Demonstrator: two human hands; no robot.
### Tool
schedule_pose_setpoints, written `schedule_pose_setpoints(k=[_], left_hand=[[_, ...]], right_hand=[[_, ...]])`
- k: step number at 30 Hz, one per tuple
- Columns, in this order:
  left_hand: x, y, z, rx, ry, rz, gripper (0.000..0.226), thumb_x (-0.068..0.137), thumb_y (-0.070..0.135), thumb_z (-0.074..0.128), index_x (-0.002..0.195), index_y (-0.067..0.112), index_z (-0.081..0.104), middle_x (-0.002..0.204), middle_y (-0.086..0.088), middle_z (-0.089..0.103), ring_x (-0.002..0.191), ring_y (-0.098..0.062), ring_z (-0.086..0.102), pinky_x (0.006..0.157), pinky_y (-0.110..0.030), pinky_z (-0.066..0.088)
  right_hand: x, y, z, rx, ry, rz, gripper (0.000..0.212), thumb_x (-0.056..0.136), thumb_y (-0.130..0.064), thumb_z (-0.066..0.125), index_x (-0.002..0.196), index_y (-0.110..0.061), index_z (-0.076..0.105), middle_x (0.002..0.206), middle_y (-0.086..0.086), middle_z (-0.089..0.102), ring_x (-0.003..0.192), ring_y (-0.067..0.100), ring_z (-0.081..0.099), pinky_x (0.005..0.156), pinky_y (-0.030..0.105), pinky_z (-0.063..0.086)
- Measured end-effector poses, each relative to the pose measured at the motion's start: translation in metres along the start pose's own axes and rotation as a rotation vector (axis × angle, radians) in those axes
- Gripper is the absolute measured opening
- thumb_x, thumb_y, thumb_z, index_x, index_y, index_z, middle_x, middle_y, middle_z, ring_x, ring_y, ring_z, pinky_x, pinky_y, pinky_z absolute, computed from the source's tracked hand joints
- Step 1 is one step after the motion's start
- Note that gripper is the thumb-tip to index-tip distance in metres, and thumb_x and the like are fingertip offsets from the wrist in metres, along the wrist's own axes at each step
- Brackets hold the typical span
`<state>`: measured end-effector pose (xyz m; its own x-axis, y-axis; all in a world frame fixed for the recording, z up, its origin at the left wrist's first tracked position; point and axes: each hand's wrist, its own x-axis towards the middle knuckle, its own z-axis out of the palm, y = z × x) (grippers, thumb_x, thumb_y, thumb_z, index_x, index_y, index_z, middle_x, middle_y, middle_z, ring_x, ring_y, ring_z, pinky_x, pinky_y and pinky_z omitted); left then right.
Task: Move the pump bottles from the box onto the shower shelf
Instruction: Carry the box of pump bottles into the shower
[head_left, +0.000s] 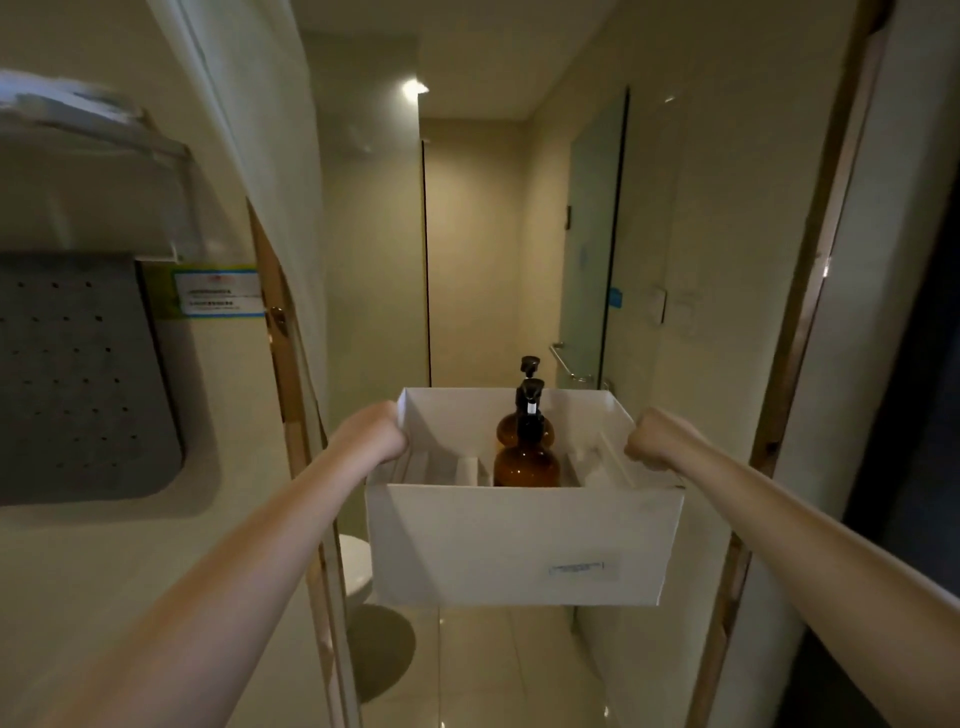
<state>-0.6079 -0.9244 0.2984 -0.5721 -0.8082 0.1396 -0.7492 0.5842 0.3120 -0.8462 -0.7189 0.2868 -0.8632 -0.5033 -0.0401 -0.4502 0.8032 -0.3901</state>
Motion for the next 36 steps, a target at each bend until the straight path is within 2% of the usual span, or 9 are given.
schedule_pose_setpoints(k=[3,7,12,16,20,23,27,33,36], left_hand=[[0.024,-0.006,0.008,0.003,-0.014,-0.003,0.006,0.083,0.008,0.046,0.086,0.013,0.045,0.068,-0.002,0.043,0.066,-0.018,0.046,0.057,-0.026,0.035],[0.054,-0.006,0.015,-0.034,-0.046,-0.013,0.015,0.082,0.008,0.049,0.097,0.007,0.053,0.071,-0.003,0.046,0.077,-0.024,0.051,0.069,-0.032,0.043],[0.097,-0.004,0.029,-0.080,-0.028,-0.012,0.031,0.085,0.009,0.048,0.114,0.002,0.051,0.093,-0.013,0.058,0.091,-0.030,0.056,0.074,-0.032,0.041],[0.138,0.001,0.041,-0.079,-0.003,0.001,0.027,0.085,0.010,0.049,0.106,-0.001,0.062,0.108,-0.021,0.065,0.099,-0.033,0.062,0.073,-0.032,0.044],[0.181,0.015,0.047,-0.047,0.024,-0.015,0.029,0.088,0.010,0.048,0.113,-0.002,0.058,0.121,-0.023,0.060,0.111,-0.035,0.057,0.081,-0.032,0.044],[0.216,0.025,0.045,0.002,0.059,-0.027,0.028,0.085,0.008,0.049,0.110,-0.003,0.056,0.120,-0.023,0.058,0.111,-0.035,0.056,0.084,-0.034,0.044],[0.266,0.027,0.047,-0.016,0.079,-0.046,0.027,0.081,0.005,0.049,0.105,-0.005,0.056,0.116,-0.026,0.058,0.108,-0.036,0.056,0.081,-0.036,0.043],[0.341,0.036,0.051,-0.013,0.088,-0.059,0.029,0.083,0.006,0.051,0.109,-0.006,0.056,0.116,-0.026,0.058,0.108,-0.036,0.056,0.081,-0.037,0.043],[0.383,0.036,0.058,-0.019,0.094,-0.054,0.028,0.084,0.007,0.050,0.108,-0.006,0.057,0.115,-0.027,0.059,0.106,-0.037,0.057,0.081,-0.038,0.043]], right_hand=[[0.015,-0.008,0.006,-0.018,0.013,0.014,0.022,0.080,-0.007,0.055,0.095,0.003,0.068,0.092,0.020,0.071,0.080,0.031,0.069,0.062,0.028,0.047],[0.035,-0.015,0.010,-0.022,0.028,0.014,0.023,0.081,-0.007,0.054,0.099,0.002,0.066,0.097,0.020,0.070,0.081,0.030,0.067,0.064,0.026,0.046],[0.077,-0.025,0.015,-0.027,0.025,0.004,0.025,0.082,-0.007,0.051,0.100,0.002,0.066,0.098,0.021,0.069,0.074,0.029,0.063,0.063,0.026,0.046],[0.124,-0.033,0.018,-0.028,-0.001,-0.012,0.027,0.085,-0.009,0.051,0.106,0.003,0.063,0.103,0.021,0.068,0.084,0.030,0.066,0.066,0.027,0.046],[0.177,-0.045,0.019,-0.003,-0.006,-0.060,0.030,0.087,-0.010,0.051,0.111,0.004,0.059,0.113,0.021,0.063,0.096,0.032,0.064,0.070,0.029,0.045],[0.214,-0.058,0.015,-0.057,-0.004,-0.102,0.033,0.088,-0.013,0.048,0.117,-0.001,0.056,0.116,0.016,0.063,0.100,0.031,0.063,0.070,0.027,0.043],[0.272,-0.078,0.012,-0.044,-0.007,-0.150,0.036,0.089,-0.015,0.049,0.121,0.000,0.055,0.115,0.017,0.062,0.089,0.029,0.060,0.062,0.025,0.043],[0.354,-0.112,0.010,-0.033,-0.021,-0.148,0.039,0.091,-0.014,0.049,0.126,0.005,0.051,0.125,0.019,0.057,0.102,0.030,0.058,0.064,0.025,0.038],[0.395,-0.129,0.015,-0.027,-0.072,-0.107,0.053,0.093,-0.016,0.049,0.140,0.004,0.034,0.136,0.018,0.048,0.116,0.030,0.052,0.070,0.025,0.036]])
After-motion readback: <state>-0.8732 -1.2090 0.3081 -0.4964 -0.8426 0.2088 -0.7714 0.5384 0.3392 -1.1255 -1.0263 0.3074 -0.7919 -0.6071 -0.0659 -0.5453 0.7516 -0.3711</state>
